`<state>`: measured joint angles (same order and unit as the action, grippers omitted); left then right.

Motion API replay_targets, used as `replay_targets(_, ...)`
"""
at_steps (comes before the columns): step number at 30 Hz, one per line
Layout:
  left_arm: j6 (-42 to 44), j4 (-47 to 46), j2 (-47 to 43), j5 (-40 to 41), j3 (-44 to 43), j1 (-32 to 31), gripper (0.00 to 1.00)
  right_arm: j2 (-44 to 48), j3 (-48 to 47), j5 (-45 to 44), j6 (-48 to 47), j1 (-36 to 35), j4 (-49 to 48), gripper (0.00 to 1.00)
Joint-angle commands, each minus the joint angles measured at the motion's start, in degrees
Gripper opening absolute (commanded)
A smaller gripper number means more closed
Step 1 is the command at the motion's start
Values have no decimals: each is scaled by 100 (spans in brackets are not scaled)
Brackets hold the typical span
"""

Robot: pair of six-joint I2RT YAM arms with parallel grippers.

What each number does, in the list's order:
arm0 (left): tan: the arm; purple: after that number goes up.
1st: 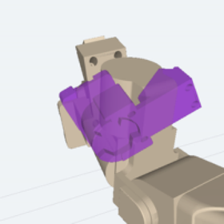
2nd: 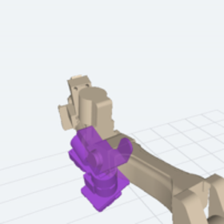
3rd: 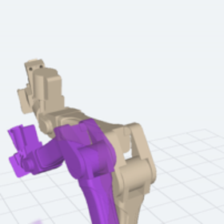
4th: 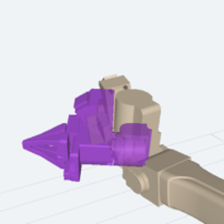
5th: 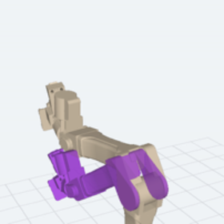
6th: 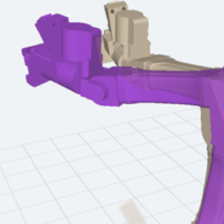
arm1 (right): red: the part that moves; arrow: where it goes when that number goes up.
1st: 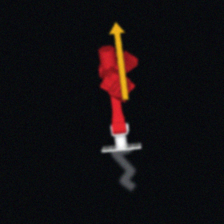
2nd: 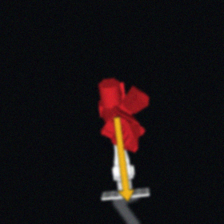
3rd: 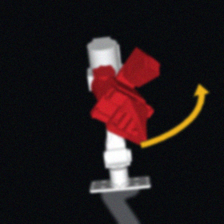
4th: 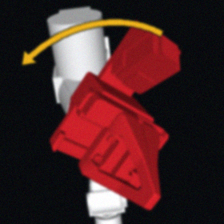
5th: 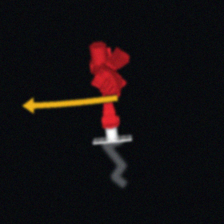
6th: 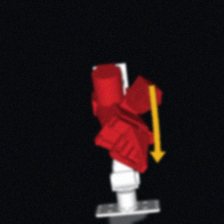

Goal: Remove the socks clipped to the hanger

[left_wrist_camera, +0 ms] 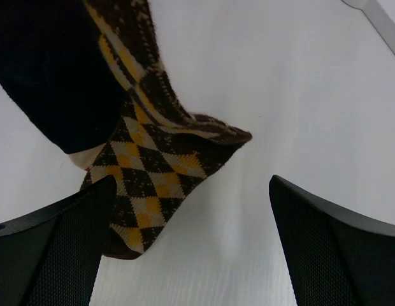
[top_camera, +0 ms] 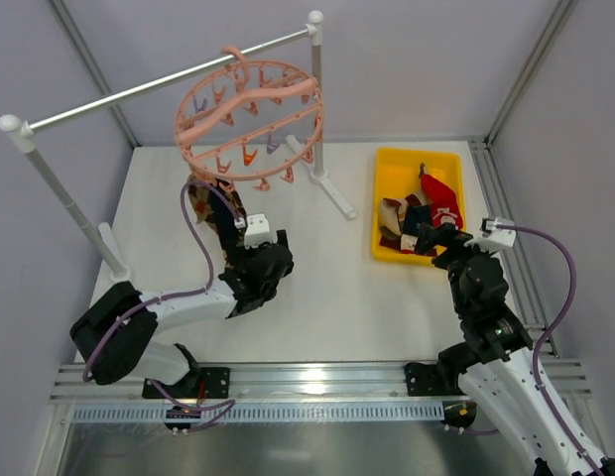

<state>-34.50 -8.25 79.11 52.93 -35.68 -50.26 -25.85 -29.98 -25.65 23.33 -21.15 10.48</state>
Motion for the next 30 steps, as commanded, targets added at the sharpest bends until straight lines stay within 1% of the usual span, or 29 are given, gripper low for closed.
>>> replay_targets(1, -180, -290, 209, 789, -237, 60, 100, 62, -43, 130, 49, 5, -266, 98)
replay_targets(6, -145, -519, 482, 772, -396, 341, 100, 62, -87, 218, 40, 5, -213, 98)
replay_targets(14, 5, -1274, 939, 571, -440, 684, 99, 176, -122, 359, 14, 5, -178, 98)
replay_targets(18, 285, -1845, 1124, 351, -404, 719, 100, 212, -105, 420, 5, 14, -178, 98)
replay_targets(27, 523, -2146, 1396, 245, -563, 763, 99, 264, -131, 473, -22, 5, -143, 98)
replay_targets(28, 558, -2180, 1457, 218, -580, 789, 97, 282, -140, 482, -22, 5, -125, 98)
replay_targets(29, 576, -2198, 1484, 192, -598, 833, 84, 299, -140, 491, -22, 5, -116, 98)
replay_targets(30, 576, -2207, 1519, 192, -607, 851, 74, 291, -140, 491, -39, 14, -108, 98)
